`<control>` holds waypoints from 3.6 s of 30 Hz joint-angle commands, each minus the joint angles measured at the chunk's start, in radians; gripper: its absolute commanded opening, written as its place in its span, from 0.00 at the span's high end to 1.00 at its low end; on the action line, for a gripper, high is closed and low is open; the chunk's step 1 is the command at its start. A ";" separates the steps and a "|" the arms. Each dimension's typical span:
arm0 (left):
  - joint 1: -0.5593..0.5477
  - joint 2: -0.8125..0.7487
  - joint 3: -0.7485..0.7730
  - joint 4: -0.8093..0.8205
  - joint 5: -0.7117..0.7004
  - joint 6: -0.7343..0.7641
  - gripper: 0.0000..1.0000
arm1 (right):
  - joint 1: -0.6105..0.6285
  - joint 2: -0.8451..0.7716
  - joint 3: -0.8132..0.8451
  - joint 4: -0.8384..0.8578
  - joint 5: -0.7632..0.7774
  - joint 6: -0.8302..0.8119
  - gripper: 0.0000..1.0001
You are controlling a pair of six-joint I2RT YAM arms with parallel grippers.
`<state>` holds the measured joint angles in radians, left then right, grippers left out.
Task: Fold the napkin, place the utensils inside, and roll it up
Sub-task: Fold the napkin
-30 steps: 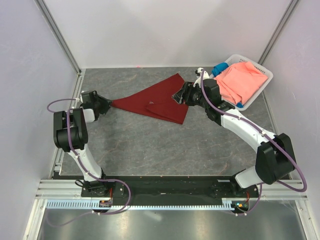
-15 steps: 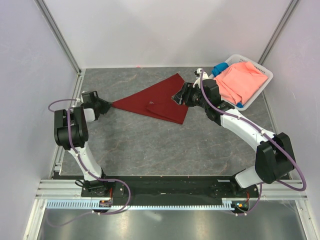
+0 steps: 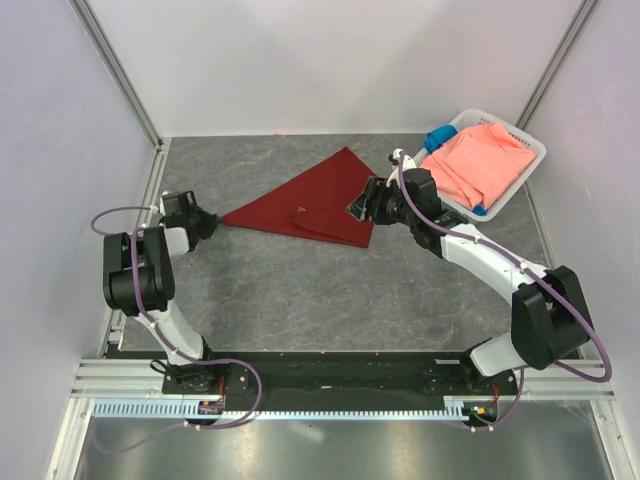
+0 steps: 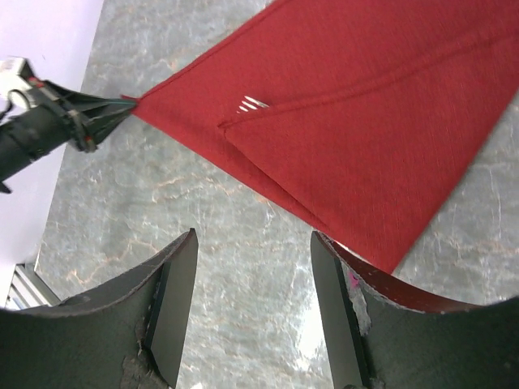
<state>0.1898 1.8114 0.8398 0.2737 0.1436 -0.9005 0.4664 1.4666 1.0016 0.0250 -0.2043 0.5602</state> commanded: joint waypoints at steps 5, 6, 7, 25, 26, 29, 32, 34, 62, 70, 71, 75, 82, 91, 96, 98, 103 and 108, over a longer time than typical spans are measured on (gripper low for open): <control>-0.001 -0.199 -0.113 0.005 -0.107 0.112 0.98 | -0.005 -0.098 -0.061 -0.011 0.017 -0.016 0.34; -0.004 -0.211 -0.123 0.004 -0.108 0.120 0.98 | -0.005 -0.109 -0.075 -0.016 0.026 -0.017 0.34; -0.010 -0.225 -0.126 0.004 -0.108 0.138 0.98 | -0.005 -0.114 -0.083 -0.019 0.031 -0.017 0.34; -0.522 -0.241 0.008 0.122 -0.021 0.353 0.98 | -0.005 -0.201 -0.189 -0.023 0.051 -0.008 0.34; -0.539 -0.228 0.033 0.128 -0.013 0.356 0.98 | -0.005 -0.204 -0.193 -0.023 0.057 -0.011 0.34; -0.599 -0.178 0.083 0.140 0.010 0.387 0.98 | -0.005 -0.213 -0.201 -0.022 0.068 -0.016 0.34; -0.648 -0.129 0.131 0.147 0.037 0.422 0.98 | -0.005 -0.216 -0.205 -0.023 0.071 -0.022 0.34; -0.674 -0.113 0.150 0.147 0.050 0.440 0.98 | -0.005 -0.219 -0.210 -0.048 0.069 -0.022 0.34; -0.808 0.127 0.380 -0.007 0.123 0.606 0.98 | -0.006 -0.232 -0.230 -0.062 0.100 -0.029 0.33; -0.840 0.164 0.404 -0.064 0.100 0.646 0.98 | -0.006 -0.232 -0.238 -0.063 0.102 -0.029 0.33; -0.842 0.166 0.404 -0.065 0.097 0.652 0.98 | -0.005 -0.232 -0.238 -0.063 0.105 -0.029 0.33; -0.857 0.166 0.404 -0.080 0.094 0.676 0.98 | -0.005 -0.224 -0.236 -0.062 0.101 -0.028 0.33; -0.874 0.161 0.409 -0.119 0.097 0.707 0.96 | -0.006 -0.227 -0.245 -0.063 0.106 -0.022 0.33; -0.874 0.071 0.392 -0.134 0.139 0.686 0.16 | -0.006 -0.241 -0.259 -0.069 0.134 0.003 0.32; -0.869 -0.027 0.369 -0.151 0.038 0.647 0.12 | -0.023 -0.203 -0.253 -0.065 0.120 0.023 0.32; -0.866 -0.081 0.337 -0.165 -0.010 0.623 0.11 | -0.032 -0.183 -0.253 -0.051 0.093 0.030 0.32; -0.816 -0.181 0.242 -0.220 -0.090 0.552 0.10 | -0.072 -0.088 -0.251 0.033 0.002 0.058 0.34; -0.725 -0.290 0.147 -0.245 -0.066 0.445 0.10 | -0.089 0.037 -0.245 0.134 -0.098 0.102 0.36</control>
<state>-0.5941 1.5974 1.0515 0.0719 0.1013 -0.3466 0.3851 1.4372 0.7483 0.0399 -0.2047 0.6174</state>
